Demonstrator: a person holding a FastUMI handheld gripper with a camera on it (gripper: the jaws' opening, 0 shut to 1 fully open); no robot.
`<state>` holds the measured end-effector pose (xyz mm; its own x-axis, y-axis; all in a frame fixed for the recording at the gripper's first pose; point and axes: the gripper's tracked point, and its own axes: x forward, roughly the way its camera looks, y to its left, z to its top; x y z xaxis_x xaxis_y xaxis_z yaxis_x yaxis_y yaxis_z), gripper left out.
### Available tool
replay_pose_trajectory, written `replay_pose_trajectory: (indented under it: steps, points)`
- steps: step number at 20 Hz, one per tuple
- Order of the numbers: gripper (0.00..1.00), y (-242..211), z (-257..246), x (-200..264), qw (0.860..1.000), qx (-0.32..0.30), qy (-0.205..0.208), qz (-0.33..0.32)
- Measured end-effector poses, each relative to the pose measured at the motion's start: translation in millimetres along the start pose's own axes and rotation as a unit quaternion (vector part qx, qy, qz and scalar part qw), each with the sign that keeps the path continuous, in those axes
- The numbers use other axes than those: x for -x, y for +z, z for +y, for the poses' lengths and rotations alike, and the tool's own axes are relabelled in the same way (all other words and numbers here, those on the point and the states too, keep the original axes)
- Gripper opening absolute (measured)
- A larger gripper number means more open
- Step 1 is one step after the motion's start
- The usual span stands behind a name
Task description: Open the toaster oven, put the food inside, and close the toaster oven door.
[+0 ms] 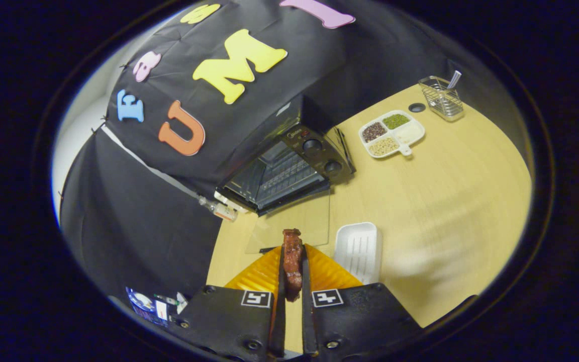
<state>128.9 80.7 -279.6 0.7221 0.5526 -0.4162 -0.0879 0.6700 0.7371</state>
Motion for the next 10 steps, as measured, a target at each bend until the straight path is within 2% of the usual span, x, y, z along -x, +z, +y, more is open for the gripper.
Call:
replay_pose_trajectory:
  steps: [4, 7, 10]
  points:
    - [0.16, 1, 32, -49, 0.997, -0.066, -0.003, -0.043]
    - [0.16, 2, 49, -90, 0.993, -0.092, -0.014, -0.077]
    - [0.16, 11, 61, -131, 0.984, -0.14, -0.007, -0.113]
